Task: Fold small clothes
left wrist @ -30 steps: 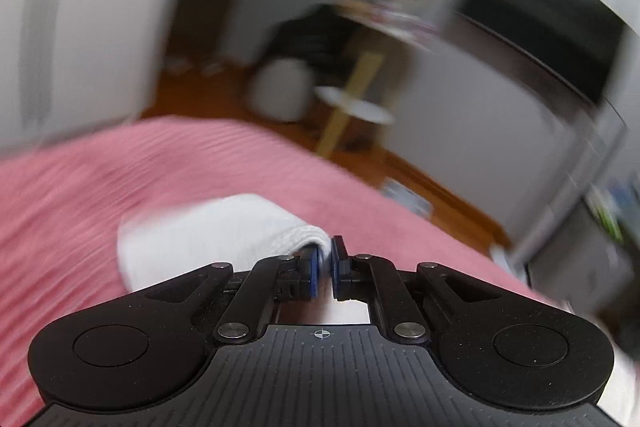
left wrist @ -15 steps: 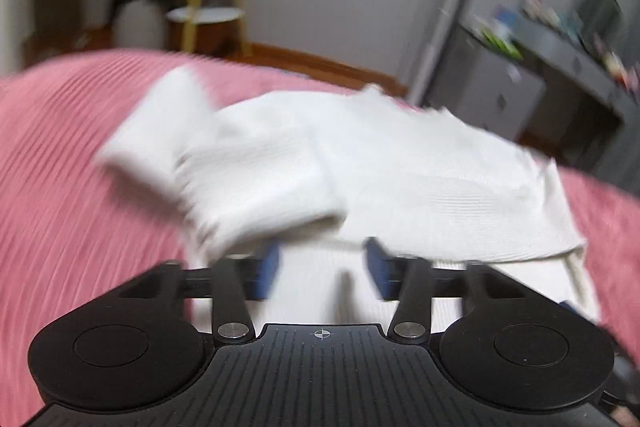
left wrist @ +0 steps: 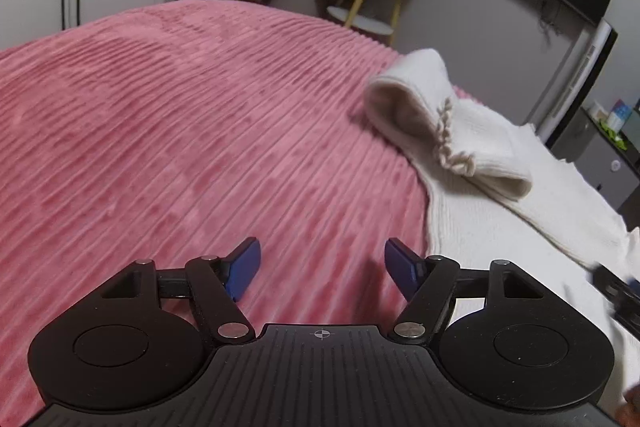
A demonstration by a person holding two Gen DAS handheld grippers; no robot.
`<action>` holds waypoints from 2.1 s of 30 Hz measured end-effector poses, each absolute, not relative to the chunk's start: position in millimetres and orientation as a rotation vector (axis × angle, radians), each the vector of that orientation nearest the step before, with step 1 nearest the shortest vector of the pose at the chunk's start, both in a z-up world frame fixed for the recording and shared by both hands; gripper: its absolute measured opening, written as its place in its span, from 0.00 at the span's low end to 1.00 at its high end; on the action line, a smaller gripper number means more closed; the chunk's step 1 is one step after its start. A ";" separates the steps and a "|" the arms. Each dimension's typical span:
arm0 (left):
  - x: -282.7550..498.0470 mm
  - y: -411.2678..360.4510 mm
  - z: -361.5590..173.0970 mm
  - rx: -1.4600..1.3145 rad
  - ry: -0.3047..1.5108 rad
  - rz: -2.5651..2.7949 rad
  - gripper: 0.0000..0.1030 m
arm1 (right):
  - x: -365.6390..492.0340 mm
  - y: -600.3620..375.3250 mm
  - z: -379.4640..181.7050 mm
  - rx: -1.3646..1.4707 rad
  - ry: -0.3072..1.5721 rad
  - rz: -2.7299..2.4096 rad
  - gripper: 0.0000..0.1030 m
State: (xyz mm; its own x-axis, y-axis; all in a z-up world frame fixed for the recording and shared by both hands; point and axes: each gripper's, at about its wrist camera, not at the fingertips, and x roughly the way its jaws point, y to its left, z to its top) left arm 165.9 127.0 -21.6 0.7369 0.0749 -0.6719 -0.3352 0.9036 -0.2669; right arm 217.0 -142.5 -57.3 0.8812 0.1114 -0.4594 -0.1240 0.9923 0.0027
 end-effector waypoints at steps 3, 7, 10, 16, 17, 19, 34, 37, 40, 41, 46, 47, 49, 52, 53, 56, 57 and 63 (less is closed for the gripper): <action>167.0 132.7 -24.4 -0.361 0.708 0.271 0.73 | 234.9 -98.5 -54.0 -0.157 0.476 0.196 0.71; 168.3 147.4 -27.3 -0.426 0.700 0.280 0.73 | 252.6 -39.7 -58.6 -0.412 0.397 0.254 0.71; 169.4 152.6 -30.2 -0.445 0.698 0.277 0.73 | 267.8 -8.8 -65.8 -0.547 0.375 0.285 0.65; 170.1 151.0 -31.3 -0.439 0.686 0.268 0.76 | 288.8 8.7 -52.4 -0.476 0.368 0.314 0.05; 169.6 151.7 -30.8 -0.446 0.684 0.267 0.76 | 293.7 -3.6 -44.8 -0.376 0.382 0.289 0.05; 168.7 152.6 -29.7 -0.467 0.677 0.261 0.76 | 300.0 -43.7 -29.5 -0.117 0.417 0.207 0.05; 168.1 103.3 -26.7 -0.373 0.658 0.087 0.76 | 292.5 -218.9 -56.7 0.585 0.579 -0.076 0.19; 168.4 97.5 -27.5 -0.361 0.655 0.066 0.76 | 298.7 -225.5 -57.4 0.613 0.595 -0.058 0.19; 168.5 94.0 -28.6 -0.355 0.651 0.052 0.76 | 311.9 -235.5 -57.9 0.648 0.602 -0.053 0.18; 168.6 92.8 -28.5 -0.350 0.649 0.045 0.76 | 313.8 -235.0 -59.0 0.650 0.604 -0.049 0.16; 170.0 90.1 -28.5 -0.331 0.647 0.045 0.76 | 308.9 -228.7 -35.6 0.473 0.539 -0.110 0.06; 170.3 90.6 -28.7 -0.336 0.649 0.043 0.76 | 302.5 -229.6 -29.1 0.419 0.510 -0.140 0.06; 170.3 92.0 -28.9 -0.349 0.652 0.040 0.76 | 293.9 -234.2 -22.6 0.340 0.473 -0.184 0.06; 171.0 92.0 -28.8 -0.347 0.656 0.037 0.76 | 293.0 -249.7 -25.8 0.297 0.502 -0.220 0.06; 170.8 91.7 -28.8 -0.345 0.656 0.035 0.76 | 290.8 -253.2 -28.1 0.279 0.508 -0.226 0.06; 171.1 90.0 -29.5 -0.346 0.661 0.025 0.76 | 287.8 -260.5 -31.9 0.255 0.522 -0.208 0.06; 171.4 89.2 -29.8 -0.344 0.663 0.023 0.76 | 286.9 -261.7 -32.3 0.249 0.521 -0.207 0.06; 172.0 85.5 -32.3 -0.317 0.669 0.023 0.76 | 300.6 -266.1 -46.9 0.266 0.601 -0.149 0.07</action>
State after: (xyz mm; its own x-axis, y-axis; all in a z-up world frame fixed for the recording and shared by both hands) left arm 172.0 85.5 -32.3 0.7859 -0.0803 -0.6132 -0.1220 0.9519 -0.2811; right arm 300.6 -266.1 -46.9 0.8157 -0.0611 -0.5752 0.2151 0.9552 0.2034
